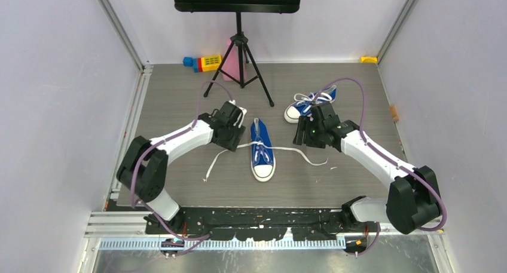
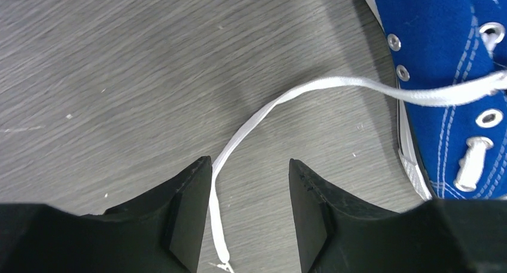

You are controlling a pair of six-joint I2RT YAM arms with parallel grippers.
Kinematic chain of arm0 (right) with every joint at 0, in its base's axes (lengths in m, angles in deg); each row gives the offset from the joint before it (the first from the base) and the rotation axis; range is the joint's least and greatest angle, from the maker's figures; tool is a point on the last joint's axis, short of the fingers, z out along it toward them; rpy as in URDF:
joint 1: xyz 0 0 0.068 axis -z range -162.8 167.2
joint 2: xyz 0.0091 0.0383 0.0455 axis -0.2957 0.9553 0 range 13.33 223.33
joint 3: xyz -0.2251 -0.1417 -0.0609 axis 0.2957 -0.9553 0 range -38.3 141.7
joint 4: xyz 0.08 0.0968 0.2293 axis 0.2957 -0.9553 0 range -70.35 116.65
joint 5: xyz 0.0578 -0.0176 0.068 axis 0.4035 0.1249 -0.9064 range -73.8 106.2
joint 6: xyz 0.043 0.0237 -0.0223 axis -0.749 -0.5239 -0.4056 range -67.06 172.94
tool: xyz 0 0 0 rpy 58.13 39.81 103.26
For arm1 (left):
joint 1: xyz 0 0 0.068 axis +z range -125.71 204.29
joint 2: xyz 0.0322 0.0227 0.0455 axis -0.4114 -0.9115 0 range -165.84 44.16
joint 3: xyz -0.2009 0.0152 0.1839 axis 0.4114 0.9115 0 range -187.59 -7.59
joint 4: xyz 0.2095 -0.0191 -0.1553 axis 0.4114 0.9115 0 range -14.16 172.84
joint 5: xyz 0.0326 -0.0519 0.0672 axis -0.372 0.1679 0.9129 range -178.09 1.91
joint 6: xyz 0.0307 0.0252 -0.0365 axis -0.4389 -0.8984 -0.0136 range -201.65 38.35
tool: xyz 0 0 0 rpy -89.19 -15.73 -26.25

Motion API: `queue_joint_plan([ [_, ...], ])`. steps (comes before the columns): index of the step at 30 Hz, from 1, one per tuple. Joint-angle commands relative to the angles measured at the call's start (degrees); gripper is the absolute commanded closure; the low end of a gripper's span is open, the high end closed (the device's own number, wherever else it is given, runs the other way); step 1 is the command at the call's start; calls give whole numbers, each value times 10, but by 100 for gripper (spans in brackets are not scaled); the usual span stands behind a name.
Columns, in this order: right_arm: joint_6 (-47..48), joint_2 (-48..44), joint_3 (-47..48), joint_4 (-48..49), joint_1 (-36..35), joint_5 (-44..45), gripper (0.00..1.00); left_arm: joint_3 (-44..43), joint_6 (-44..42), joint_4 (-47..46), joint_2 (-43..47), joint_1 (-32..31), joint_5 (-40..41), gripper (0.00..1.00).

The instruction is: Tie the shoes

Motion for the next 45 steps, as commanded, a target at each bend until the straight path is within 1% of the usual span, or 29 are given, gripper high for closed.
queue_joint_plan([
  [1,10,-25,30,-8,1,-9,35,-31,-37,-5,-47,1,-45,48],
  [8,3,-33,29,0,1,-21,35,-59,-26,-7,-115,0,-26,51],
  [9,2,-33,30,0,1,-25,35,-63,-25,-8,-122,1,-28,54],
  [11,0,-32,34,-3,1,-30,36,-67,-21,-7,-129,1,-26,68],
  [12,-1,-32,36,-2,1,-32,37,-68,-19,-6,-132,1,-25,77],
  [14,-2,-32,38,-1,1,-36,38,-67,-17,-2,-133,1,-31,89],
  [15,-3,-31,39,1,0,-40,38,-65,-16,0,-132,0,-39,97],
  [16,-4,-30,40,2,-1,-44,39,-61,-14,0,-130,1,-46,100],
  [18,-3,-23,42,10,-5,-59,40,-48,-4,-6,-115,1,-50,100],
  [20,-1,-13,46,23,-13,-82,41,-25,6,-31,-86,1,-53,100],
  [23,-1,14,65,39,-30,-114,41,19,25,-92,-31,1,-52,100],
  [27,7,48,101,58,-72,-127,43,58,45,-153,35,3,-40,100],
  [32,18,100,145,85,-110,-137,44,109,77,-249,86,6,-67,100],
  [34,18,119,156,106,-111,-148,46,121,87,-277,93,7,-84,100],
  [37,27,140,167,134,-111,-166,47,124,104,-284,94,12,-79,100],
  [39,35,156,174,150,-111,-178,48,129,112,-295,96,18,-90,100],
  [42,47,186,189,164,-111,-190,48,141,127,-324,100,24,-108,100],
  [45,52,213,204,172,-111,-189,48,146,132,-330,100,25,-118,100],
])
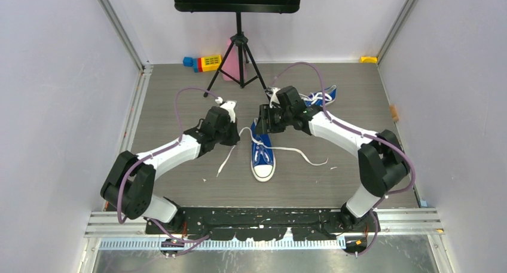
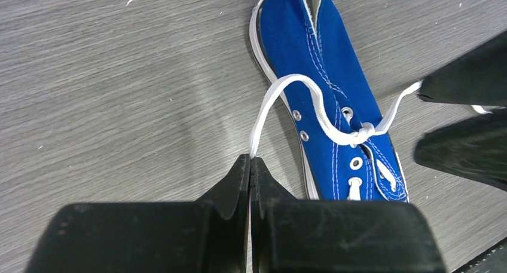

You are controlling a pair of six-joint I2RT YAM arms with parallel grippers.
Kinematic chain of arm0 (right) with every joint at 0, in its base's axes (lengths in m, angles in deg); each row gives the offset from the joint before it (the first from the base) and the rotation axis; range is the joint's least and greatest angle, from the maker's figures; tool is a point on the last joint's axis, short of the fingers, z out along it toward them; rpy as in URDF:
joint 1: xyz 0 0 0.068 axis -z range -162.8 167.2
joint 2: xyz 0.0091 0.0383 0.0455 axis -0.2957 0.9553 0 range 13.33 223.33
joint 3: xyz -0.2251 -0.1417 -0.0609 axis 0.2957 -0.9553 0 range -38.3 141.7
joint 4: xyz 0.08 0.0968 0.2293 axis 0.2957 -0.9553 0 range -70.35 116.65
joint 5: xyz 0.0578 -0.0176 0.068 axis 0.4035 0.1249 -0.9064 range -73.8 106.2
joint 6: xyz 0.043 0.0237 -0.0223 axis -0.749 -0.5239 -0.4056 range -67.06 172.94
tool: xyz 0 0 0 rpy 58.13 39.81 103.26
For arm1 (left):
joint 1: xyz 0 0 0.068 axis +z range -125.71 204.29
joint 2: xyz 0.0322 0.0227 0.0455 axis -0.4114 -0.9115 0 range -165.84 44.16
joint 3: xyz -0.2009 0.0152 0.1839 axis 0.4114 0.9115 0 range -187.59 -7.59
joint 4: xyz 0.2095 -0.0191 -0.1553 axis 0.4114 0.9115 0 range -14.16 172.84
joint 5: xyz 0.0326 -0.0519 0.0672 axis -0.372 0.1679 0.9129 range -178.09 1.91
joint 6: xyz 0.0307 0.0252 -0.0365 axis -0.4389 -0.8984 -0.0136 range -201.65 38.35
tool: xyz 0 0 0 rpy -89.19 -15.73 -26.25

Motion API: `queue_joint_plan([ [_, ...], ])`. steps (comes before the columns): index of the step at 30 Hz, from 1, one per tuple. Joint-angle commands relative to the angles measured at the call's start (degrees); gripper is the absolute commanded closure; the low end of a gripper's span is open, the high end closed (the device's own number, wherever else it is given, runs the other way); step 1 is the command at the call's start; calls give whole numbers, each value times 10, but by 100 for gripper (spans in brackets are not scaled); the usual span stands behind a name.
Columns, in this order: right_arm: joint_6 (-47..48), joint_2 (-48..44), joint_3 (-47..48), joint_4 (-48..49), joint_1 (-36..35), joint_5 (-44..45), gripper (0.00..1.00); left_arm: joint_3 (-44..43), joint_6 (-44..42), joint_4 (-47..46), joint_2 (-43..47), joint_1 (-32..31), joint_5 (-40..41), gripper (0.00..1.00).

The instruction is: Tie the shoes

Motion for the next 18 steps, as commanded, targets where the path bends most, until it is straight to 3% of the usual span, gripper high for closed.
queue_joint_plan([
  [1,21,33,41,47,0,-19,49,8,20,-55,17,5,-26,100],
  [11,15,92,78,61,-1,-23,54,5,26,-77,1,6,-46,100],
  [18,15,112,87,63,-2,-14,64,-3,27,-78,-11,6,-54,100],
])
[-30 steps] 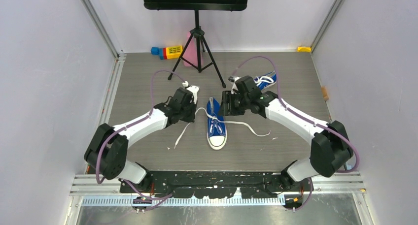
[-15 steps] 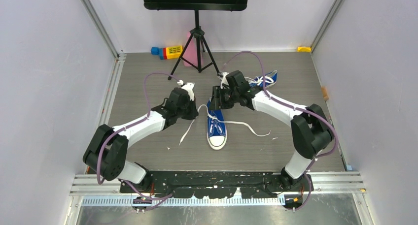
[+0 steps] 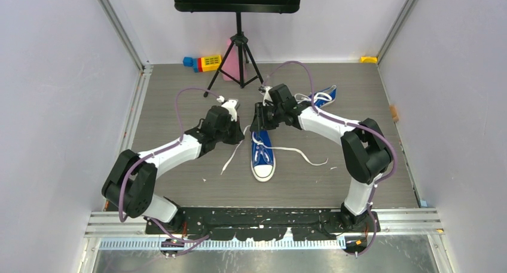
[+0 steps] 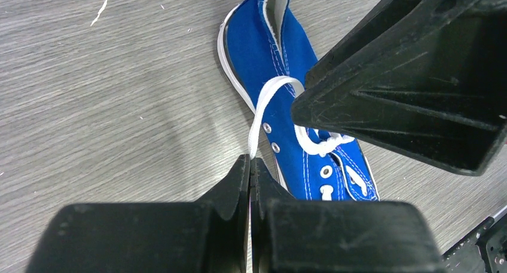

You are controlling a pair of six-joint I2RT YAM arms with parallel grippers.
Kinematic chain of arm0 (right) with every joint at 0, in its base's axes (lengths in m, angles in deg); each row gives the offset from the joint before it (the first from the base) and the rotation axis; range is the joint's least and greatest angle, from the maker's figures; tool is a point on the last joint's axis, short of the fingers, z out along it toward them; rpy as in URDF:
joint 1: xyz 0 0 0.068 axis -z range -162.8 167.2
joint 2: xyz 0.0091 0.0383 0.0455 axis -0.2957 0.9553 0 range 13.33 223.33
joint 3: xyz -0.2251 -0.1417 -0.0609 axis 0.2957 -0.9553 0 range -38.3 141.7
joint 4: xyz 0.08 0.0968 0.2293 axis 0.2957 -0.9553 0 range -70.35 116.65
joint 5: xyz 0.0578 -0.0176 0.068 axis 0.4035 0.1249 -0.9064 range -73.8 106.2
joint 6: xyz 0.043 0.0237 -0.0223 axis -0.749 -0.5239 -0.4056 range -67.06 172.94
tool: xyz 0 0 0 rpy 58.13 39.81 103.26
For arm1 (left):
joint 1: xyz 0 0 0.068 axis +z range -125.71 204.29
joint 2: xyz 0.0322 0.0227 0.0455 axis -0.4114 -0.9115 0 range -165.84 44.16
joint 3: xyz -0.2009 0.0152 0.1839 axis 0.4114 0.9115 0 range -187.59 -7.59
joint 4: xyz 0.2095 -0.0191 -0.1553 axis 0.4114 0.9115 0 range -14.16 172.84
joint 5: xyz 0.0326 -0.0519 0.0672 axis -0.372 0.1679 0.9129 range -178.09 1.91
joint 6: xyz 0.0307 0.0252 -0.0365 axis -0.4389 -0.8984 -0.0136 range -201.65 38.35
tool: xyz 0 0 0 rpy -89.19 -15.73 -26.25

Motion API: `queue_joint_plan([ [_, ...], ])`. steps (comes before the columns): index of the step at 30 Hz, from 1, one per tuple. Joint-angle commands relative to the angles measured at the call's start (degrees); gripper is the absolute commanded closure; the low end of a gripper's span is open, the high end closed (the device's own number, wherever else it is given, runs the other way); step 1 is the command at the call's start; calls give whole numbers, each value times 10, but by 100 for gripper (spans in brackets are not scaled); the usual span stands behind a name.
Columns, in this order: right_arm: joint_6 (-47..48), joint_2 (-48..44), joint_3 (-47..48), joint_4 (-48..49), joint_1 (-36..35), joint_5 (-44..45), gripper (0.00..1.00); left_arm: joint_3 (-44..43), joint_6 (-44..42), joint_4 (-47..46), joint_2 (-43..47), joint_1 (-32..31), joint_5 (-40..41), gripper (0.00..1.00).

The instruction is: Tie the shoes

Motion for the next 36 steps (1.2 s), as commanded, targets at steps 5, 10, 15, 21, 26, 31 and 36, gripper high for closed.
queue_joint_plan([
  [5,2,5,30,31,-1,7,77,-11,6,-26,-11,3,-18,100],
  [10,3,13,37,25,-3,5,73,-10,6,-28,-11,3,-20,100],
  [15,14,23,45,10,-10,24,70,-15,6,-32,-13,3,-22,100],
  [21,17,28,49,-5,-14,45,81,-23,6,-29,-18,3,-23,100],
  [26,20,-2,41,-11,-14,57,91,-26,4,-15,-20,3,-27,100],
  [31,29,-38,27,-31,-14,76,100,-23,5,-15,-30,2,-56,100],
  [36,44,-59,35,-73,-14,94,100,-21,5,-19,-44,1,-86,100],
])
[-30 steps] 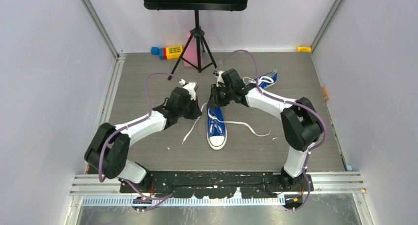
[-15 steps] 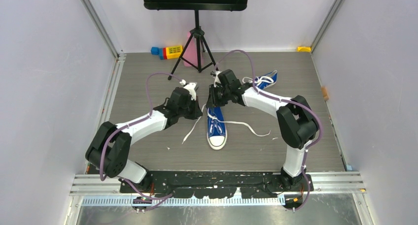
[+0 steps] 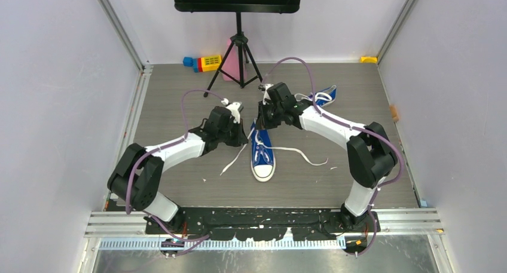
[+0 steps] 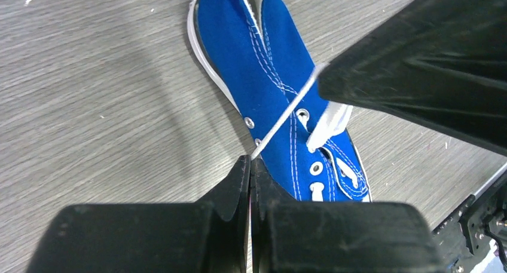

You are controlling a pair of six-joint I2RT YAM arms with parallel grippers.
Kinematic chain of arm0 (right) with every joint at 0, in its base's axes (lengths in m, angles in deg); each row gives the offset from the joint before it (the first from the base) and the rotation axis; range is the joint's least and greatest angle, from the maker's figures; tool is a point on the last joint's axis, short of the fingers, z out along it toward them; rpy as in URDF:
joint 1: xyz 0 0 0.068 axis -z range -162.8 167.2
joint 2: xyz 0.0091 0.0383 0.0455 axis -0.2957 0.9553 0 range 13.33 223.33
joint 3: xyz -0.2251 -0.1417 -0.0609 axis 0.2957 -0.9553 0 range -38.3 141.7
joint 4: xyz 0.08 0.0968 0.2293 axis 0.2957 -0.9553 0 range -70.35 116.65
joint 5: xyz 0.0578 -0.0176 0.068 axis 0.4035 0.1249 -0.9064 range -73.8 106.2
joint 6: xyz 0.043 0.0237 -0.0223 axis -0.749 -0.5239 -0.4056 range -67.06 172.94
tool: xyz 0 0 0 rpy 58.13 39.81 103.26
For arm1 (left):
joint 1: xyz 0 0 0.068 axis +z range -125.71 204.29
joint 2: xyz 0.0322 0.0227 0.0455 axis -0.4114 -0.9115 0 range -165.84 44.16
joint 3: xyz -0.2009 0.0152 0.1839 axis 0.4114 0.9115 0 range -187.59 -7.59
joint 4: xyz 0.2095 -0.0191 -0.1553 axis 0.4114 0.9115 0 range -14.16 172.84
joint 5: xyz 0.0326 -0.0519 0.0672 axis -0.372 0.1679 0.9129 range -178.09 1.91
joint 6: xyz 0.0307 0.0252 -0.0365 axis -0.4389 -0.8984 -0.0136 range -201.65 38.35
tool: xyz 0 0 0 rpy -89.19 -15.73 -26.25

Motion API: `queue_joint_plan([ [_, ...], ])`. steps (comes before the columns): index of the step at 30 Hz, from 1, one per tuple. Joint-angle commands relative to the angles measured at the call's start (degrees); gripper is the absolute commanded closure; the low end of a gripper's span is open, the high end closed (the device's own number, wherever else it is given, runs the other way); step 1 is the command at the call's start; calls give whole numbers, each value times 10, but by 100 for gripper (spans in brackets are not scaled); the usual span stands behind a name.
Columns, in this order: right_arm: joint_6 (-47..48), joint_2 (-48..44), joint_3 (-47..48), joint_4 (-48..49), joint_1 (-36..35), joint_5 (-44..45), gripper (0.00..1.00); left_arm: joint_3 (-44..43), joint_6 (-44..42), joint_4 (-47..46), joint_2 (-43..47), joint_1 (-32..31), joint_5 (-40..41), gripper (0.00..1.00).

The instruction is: Tie the shoes

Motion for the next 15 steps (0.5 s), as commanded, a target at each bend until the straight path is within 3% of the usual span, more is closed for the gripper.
queue_joint_plan([
  [1,26,-44,18,-33,-2,25,100,-15,-4,-14,-9,0,-41,100],
  [6,34,-47,25,-53,-3,19,100,-17,-12,-12,-12,-8,-50,99],
  [12,36,-50,22,-55,-7,13,100,-4,-29,-7,31,-8,-22,61],
  [15,35,-48,24,-54,-8,8,100,-6,-54,-6,53,-8,-4,48],
])
